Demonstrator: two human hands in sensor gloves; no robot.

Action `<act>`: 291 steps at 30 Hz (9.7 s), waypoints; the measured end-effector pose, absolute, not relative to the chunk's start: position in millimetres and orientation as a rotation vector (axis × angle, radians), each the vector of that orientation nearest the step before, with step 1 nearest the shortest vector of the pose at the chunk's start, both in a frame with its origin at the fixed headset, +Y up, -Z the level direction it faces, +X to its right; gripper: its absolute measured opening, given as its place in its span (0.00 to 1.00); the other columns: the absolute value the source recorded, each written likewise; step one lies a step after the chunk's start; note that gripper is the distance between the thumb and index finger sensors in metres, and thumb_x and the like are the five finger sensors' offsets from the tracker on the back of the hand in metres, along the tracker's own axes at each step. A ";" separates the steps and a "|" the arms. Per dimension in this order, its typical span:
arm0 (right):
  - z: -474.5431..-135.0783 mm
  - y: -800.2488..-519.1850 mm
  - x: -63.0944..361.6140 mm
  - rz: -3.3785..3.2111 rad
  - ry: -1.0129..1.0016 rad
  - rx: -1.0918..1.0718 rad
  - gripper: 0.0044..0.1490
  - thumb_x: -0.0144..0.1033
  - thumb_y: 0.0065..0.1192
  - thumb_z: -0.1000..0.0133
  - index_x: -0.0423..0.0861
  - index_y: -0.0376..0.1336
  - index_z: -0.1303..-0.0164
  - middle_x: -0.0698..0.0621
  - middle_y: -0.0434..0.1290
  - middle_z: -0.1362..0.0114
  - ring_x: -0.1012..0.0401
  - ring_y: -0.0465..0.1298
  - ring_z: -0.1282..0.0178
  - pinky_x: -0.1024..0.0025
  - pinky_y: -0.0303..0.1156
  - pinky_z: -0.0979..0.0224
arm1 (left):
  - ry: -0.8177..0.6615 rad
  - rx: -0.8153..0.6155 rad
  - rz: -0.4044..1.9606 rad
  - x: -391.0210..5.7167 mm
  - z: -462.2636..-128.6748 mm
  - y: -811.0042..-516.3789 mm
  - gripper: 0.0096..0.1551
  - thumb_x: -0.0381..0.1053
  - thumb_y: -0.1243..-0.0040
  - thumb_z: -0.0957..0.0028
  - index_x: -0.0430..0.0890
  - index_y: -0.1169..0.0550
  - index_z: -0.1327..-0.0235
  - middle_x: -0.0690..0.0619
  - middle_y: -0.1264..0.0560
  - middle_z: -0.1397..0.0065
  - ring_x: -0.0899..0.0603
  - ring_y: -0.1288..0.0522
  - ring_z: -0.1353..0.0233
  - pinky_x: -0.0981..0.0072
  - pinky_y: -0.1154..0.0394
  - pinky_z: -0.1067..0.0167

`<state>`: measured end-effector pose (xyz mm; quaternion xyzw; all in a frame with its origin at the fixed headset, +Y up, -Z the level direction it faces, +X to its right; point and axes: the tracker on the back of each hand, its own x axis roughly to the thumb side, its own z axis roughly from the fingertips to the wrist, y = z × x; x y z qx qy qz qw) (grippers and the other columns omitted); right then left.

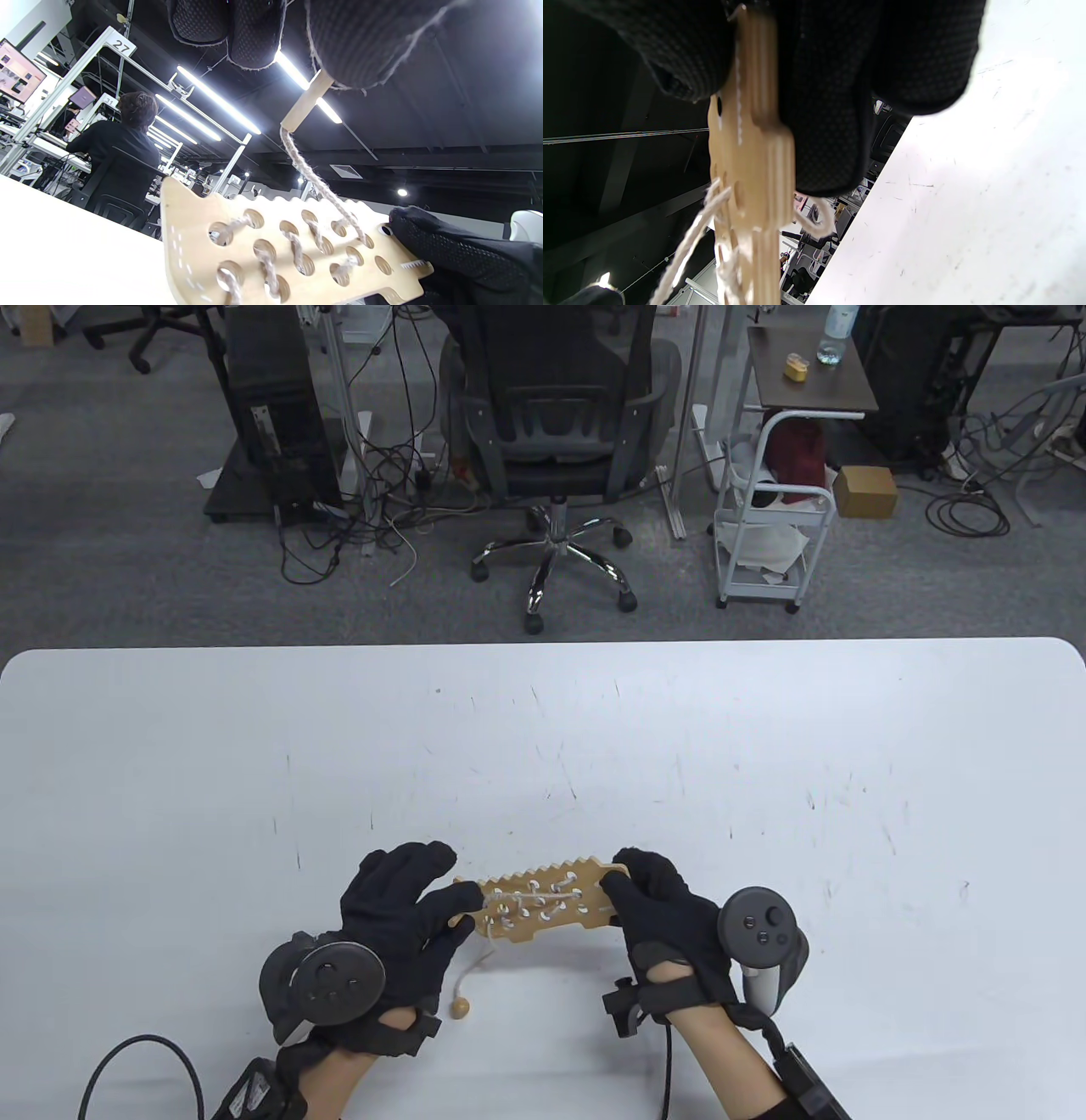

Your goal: Thread rope through all holes on crocodile lacing toy

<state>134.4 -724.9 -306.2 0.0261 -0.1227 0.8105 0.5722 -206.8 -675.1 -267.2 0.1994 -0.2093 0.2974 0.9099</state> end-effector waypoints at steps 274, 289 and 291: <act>-294.5 -712.6 121.6 1.402 -0.067 0.274 0.32 0.45 0.65 0.45 0.40 0.64 0.36 0.50 0.83 0.44 0.61 0.89 0.60 0.64 0.80 0.52 | -0.374 -0.108 0.706 -209.0 -323.1 -742.9 0.22 0.56 0.27 0.60 0.57 0.13 0.51 0.56 0.15 0.47 0.44 0.18 0.44 0.39 0.34 0.29; -302.5 -720.1 130.0 1.433 -0.072 0.220 0.32 0.45 0.65 0.45 0.40 0.64 0.36 0.49 0.83 0.44 0.61 0.89 0.60 0.64 0.80 0.52 | -0.282 -0.062 0.683 -236.1 -331.4 -741.2 0.22 0.55 0.27 0.60 0.57 0.13 0.51 0.56 0.15 0.46 0.44 0.18 0.44 0.39 0.35 0.28; -303.1 -720.7 130.0 1.438 -0.068 0.214 0.32 0.45 0.65 0.45 0.40 0.64 0.36 0.49 0.83 0.44 0.61 0.89 0.60 0.64 0.80 0.52 | -0.284 -0.080 0.672 -234.5 -331.3 -742.0 0.22 0.55 0.27 0.60 0.57 0.13 0.50 0.56 0.16 0.46 0.44 0.18 0.44 0.39 0.35 0.28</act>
